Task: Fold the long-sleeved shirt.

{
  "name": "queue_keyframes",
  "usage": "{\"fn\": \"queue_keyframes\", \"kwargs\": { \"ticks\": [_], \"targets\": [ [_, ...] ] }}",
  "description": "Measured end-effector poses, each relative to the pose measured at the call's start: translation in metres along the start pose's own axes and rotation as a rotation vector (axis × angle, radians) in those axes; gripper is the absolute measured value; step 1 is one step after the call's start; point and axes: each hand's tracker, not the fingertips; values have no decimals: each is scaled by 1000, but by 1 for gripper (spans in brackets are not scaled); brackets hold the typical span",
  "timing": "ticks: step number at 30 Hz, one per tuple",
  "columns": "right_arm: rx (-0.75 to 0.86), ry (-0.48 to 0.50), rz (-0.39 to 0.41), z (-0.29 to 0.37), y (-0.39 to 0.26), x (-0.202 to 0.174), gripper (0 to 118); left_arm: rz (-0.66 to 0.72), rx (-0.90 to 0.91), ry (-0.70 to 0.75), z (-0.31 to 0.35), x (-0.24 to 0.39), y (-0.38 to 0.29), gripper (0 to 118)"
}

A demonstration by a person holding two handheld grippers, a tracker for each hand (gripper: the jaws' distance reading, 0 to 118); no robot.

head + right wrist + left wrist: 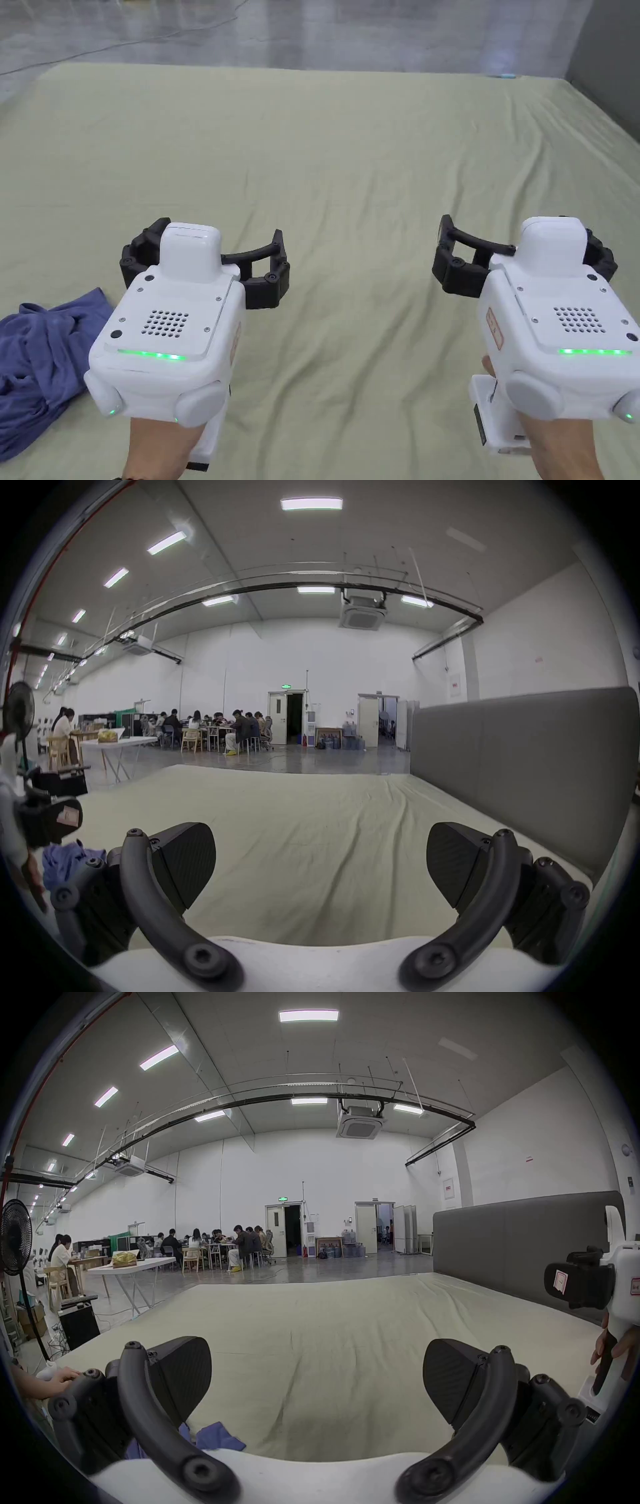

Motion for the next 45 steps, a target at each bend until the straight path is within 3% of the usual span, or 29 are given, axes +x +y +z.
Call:
{"fn": "queue_keyframes", "kwargs": {
  "ticks": [11, 45],
  "targets": [
    [-6, -49, 15, -2, 0, -3, 118, 29, -5, 21, -2, -5, 1, 118],
    [-52, -14, -30, -3, 8, 3, 118, 28, -7, 23, -4, -7, 8, 118]
  ]
}}
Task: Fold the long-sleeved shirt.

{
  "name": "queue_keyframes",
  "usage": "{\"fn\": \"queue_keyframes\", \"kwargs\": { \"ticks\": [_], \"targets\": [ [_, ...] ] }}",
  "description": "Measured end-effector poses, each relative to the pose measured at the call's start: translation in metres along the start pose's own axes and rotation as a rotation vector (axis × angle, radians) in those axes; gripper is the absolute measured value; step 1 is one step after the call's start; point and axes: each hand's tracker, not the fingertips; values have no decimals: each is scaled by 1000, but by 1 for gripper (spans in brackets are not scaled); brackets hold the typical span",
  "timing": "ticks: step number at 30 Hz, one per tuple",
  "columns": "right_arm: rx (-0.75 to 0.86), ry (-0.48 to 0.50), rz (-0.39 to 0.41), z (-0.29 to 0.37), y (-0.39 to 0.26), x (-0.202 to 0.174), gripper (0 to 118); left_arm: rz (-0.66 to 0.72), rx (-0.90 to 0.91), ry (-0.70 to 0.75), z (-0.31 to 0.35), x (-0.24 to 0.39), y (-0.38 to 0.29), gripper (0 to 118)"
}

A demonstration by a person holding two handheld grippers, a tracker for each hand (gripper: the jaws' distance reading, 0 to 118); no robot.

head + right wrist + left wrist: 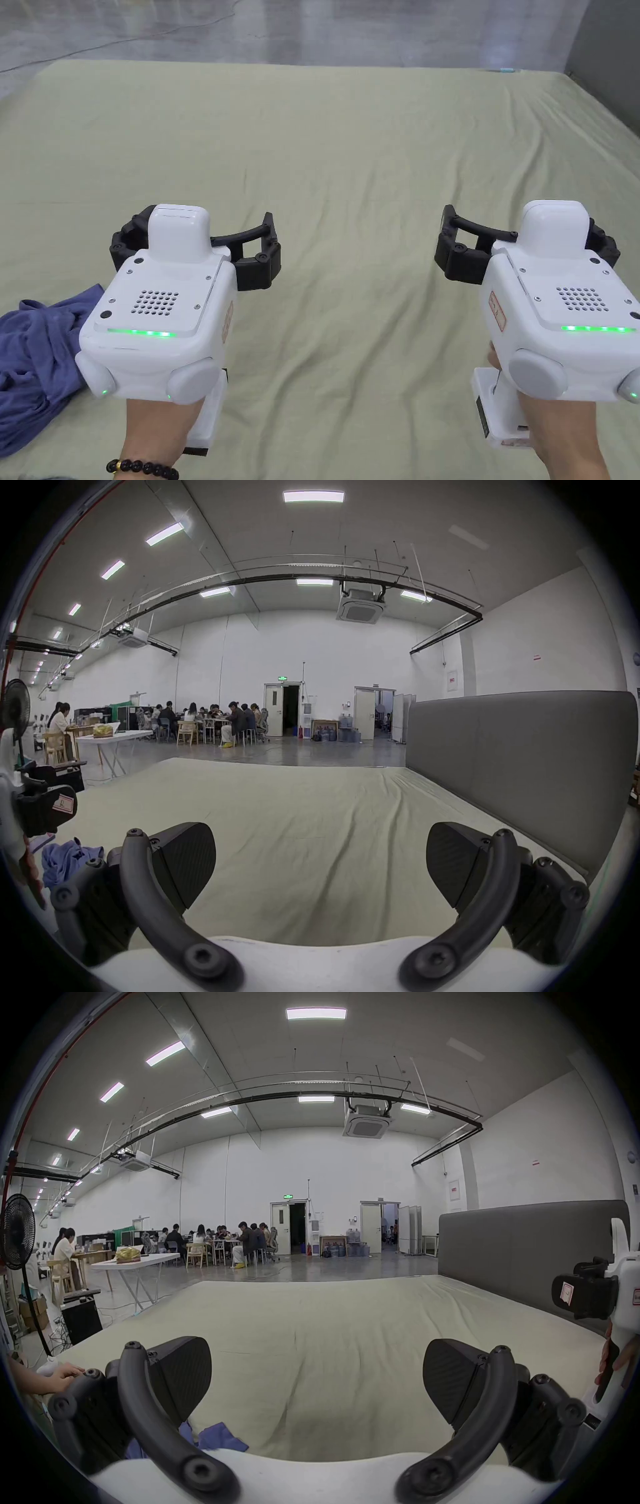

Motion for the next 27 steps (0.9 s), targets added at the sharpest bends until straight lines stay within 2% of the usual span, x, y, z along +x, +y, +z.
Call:
{"fn": "queue_keyframes", "kwargs": {
  "ticks": [14, 22, 27],
  "targets": [
    [11, -19, 26, 1, 0, -1, 118, 6, -5, 11, 1, -3, -1, 118],
    [7, -24, 25, 3, -1, -1, 118, 42, -19, -1, 3, -5, -1, 118],
    [15, -22, 8, 4, 0, 1, 118, 11, 0, 24, 3, -2, -2, 118]
  ]
}}
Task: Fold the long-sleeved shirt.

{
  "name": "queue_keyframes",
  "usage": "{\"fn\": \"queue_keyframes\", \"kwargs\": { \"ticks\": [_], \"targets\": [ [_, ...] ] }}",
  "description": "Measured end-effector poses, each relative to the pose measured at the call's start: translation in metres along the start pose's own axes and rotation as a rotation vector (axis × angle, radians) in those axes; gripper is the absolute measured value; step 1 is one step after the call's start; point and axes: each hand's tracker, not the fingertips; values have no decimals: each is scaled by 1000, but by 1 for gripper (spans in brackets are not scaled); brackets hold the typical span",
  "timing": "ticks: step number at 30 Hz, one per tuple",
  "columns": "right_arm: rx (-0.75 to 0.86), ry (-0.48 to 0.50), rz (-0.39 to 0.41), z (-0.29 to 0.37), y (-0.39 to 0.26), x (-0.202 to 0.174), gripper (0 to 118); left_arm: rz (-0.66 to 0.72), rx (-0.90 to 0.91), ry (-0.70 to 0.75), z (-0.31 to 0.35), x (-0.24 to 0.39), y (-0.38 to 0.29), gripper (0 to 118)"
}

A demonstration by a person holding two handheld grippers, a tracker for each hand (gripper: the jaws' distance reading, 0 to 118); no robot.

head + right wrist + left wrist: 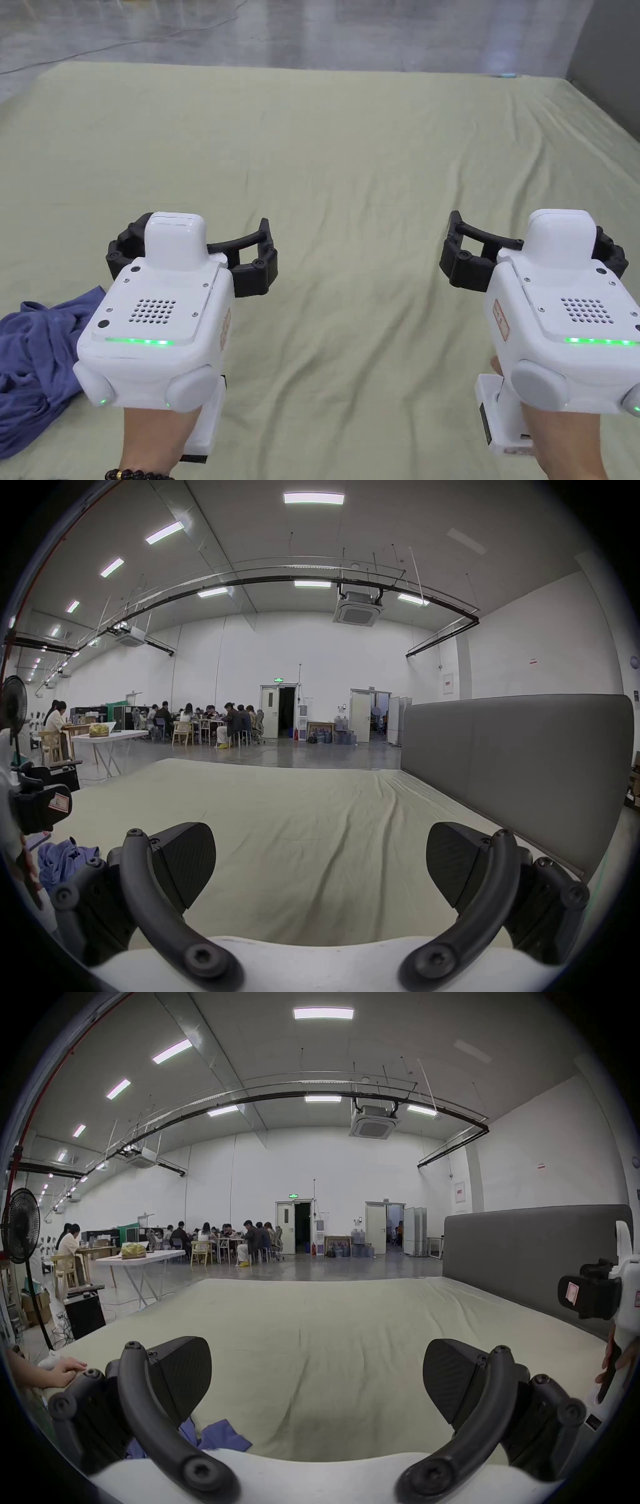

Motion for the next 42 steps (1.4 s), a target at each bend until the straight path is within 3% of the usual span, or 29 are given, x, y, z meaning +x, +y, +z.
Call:
{"fn": "queue_keyframes", "kwargs": {
  "ticks": [9, 10, 11, 12, 13, 14, 15, 17, 21, 24, 35, 38, 42],
  "targets": [
    [-6, -13, -12, 3, 2, -1, 118, 26, -56, -24, 2, 1, 3, 116],
    [-18, -43, 2, 4, 3, -3, 109, 42, -67, -30, 4, 0, 5, 91],
    [-27, -46, 8, 4, 3, -4, 78, 52, -65, -24, 6, 1, 5, 33],
    [-24, -65, 19, 4, 3, -5, 24, 52, -56, -10, 7, 2, 6, 0],
    [-29, -84, 36, 3, 3, -6, 7, 33, -44, 18, 7, 3, 5, 0],
    [-52, -102, 40, 0, 3, -6, 7, -32, -40, 76, 7, 5, 4, 0],
    [-52, -119, 31, -1, 1, -7, 3, -12, -40, 52, 7, 5, 4, 0],
    [-42, -82, -6, -1, 0, -3, 3, 14, -46, 4, 8, 0, 4, 0],
    [-41, -80, -11, 0, 5, -7, 3, 7, -24, 53, 11, -4, 4, 0],
    [-57, -9, -44, -6, 14, -27, 3, -4, -20, 116, 17, -21, 5, 0],
    [-13, 497, -19, -11, 27, -234, 3, 33, -46, 541, 100, -150, 9, 0],
    [-16, 577, -9, 0, 24, -268, 3, 46, -54, 571, 115, -168, 9, 0],
    [-47, 617, -2, 1, 22, -284, 3, 49, -96, 590, 116, -179, 5, 0]
  ]
}}
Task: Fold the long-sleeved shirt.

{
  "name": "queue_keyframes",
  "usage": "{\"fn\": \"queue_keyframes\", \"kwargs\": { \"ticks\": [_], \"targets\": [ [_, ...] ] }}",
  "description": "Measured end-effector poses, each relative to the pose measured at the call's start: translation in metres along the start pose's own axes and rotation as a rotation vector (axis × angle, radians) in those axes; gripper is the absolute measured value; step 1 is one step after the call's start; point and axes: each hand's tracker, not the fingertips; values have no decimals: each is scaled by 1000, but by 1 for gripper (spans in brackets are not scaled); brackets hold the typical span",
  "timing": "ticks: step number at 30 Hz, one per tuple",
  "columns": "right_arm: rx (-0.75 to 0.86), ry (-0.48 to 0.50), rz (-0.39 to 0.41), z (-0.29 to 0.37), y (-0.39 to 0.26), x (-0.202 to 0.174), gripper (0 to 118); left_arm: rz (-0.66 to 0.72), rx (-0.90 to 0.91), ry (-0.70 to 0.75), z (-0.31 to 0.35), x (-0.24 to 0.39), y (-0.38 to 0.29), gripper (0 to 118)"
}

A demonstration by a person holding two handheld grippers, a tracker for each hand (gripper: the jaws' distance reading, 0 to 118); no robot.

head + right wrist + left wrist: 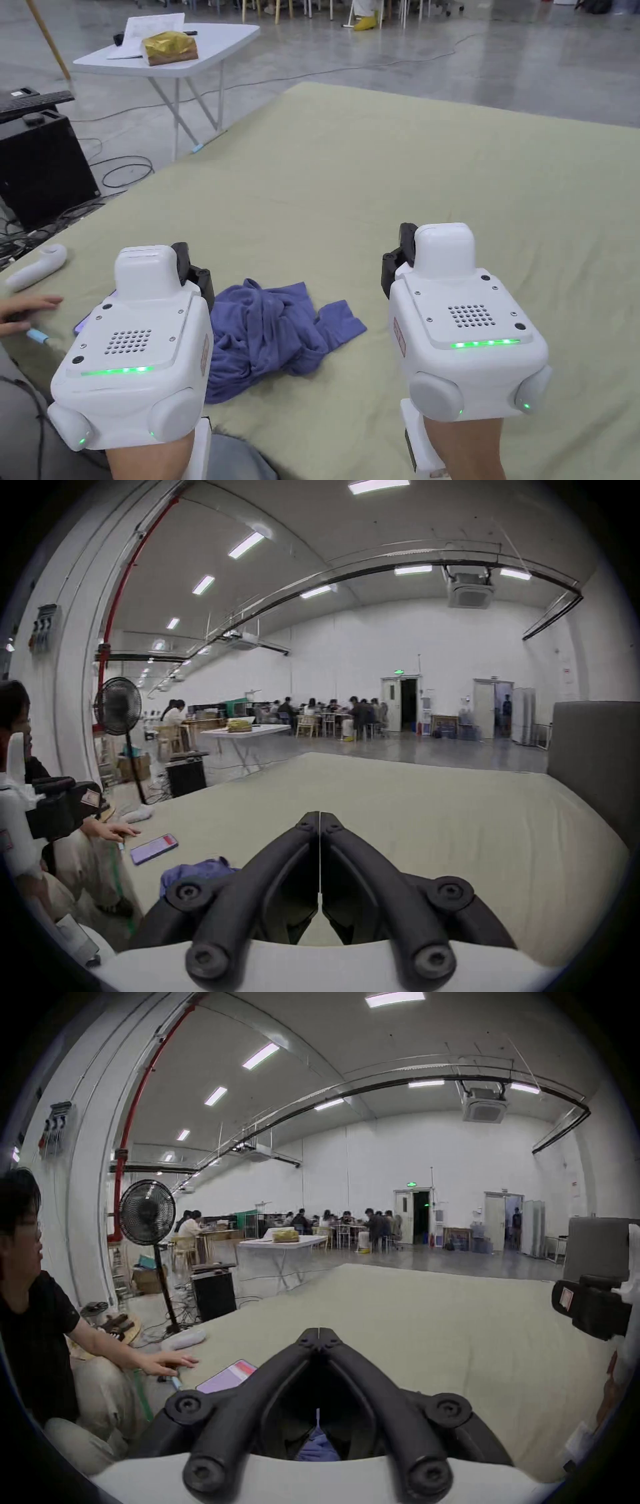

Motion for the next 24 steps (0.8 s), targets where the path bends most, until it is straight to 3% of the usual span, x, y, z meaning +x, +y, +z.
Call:
{"fn": "queue_keyframes", "kwargs": {
  "ticks": [4, 7, 8, 9, 10, 11, 12, 17, 18, 20, 21, 22, 23, 24],
  "targets": [
    [-21, 24, 22, -5, -3, 0, 3, 20, -173, -64, -28, 2, 0, 0],
    [-37, 25, 23, -7, -5, 3, 3, 13, -463, -73, -78, 10, -2, 0],
    [-44, 27, 20, -7, -6, 5, 3, 37, -560, -108, -98, 10, -7, 6],
    [-48, 30, 17, -7, -7, 6, 3, 80, -598, -135, -114, 10, -15, 42],
    [-52, 32, 16, -8, -8, 7, 3, 98, -674, -159, -135, 12, -24, 90],
    [-55, 31, 17, -8, -10, 8, 3, 130, -736, -166, -156, 11, -37, 113],
    [-57, 27, 19, -9, -12, 10, 3, 111, -782, -156, -171, 14, -45, 115],
    [-102, 6, 15, -12, -22, 22, 3, 26, -953, -124, -221, 31, -85, 113],
    [-110, 2, 13, -12, -23, 25, 3, 29, -975, -130, -226, 34, -93, 105],
    [-124, -11, 8, -12, -25, 31, 3, 43, -1014, -170, -229, 34, -108, 77],
    [-128, -16, 8, -11, -26, 33, 3, 46, -997, -176, -228, 34, -108, 60],
    [-132, -21, 10, -11, -27, 36, 3, 43, -974, -174, -226, 35, -101, 30],
    [-133, -27, 11, -10, -27, 40, 3, 29, -952, -164, -222, 37, -90, 21],
    [-133, -35, 8, -9, -27, 43, 3, 8, -908, -154, -219, 38, -84, 21]
  ]
}}
